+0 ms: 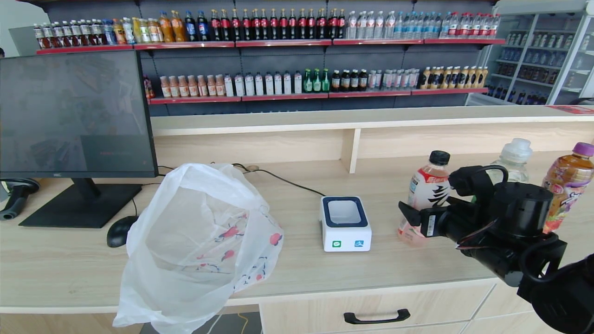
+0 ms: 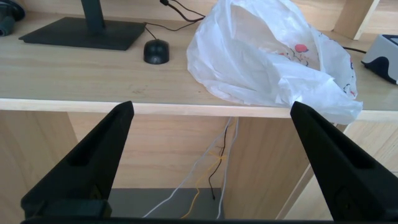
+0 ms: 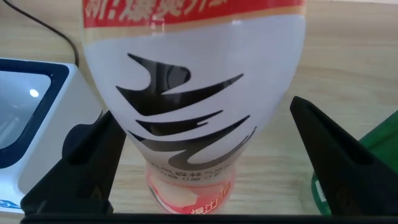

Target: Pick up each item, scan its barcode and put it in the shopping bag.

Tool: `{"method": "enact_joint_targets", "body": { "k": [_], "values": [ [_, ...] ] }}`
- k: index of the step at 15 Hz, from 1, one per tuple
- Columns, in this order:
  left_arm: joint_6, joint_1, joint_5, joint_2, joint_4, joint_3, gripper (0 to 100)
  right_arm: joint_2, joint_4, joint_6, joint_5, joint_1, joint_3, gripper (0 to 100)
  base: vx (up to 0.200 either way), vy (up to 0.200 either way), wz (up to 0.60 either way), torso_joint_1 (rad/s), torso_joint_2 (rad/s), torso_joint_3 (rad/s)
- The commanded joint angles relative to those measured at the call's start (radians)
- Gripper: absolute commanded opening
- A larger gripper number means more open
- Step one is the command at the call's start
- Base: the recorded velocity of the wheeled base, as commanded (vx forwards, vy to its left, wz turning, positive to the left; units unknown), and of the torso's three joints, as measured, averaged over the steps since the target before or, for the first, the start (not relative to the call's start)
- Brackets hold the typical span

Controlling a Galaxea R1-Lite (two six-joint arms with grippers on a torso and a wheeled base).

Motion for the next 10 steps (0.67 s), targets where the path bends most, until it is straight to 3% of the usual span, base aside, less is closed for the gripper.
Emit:
{"method": "enact_joint_targets", "body": {
  "k": [1, 8, 9, 10],
  "values": [
    [0.0, 0.0, 0.0, 0.0, 0.0, 0.0, 100, 0.007, -0.001, -0.001, 0.0, 0.001, -0.005, 100, 0.0, 0.0, 0.0, 0.0, 0.0, 0.0],
    [0.0, 0.0, 0.0, 0.0, 0.0, 0.0, 100, 0.027, -0.007, -0.001, 0.0, 0.001, -0.019, 100, 0.0, 0.0, 0.0, 0.0, 0.0, 0.0],
    [-0.001, 0.0, 0.0, 0.0, 0.0, 0.0, 100, 0.027, -0.005, -0.001, 0.0, 0.001, -0.019, 0, 0.0, 0.0, 0.0, 0.0, 0.0, 0.0],
    [0.0, 0.0, 0.0, 0.0, 0.0, 0.0, 100, 0.025, -0.005, 0.001, 0.0, 0.001, -0.022, 0, 0.0, 0.0, 0.0, 0.0, 0.0, 0.0]
  ]
}}
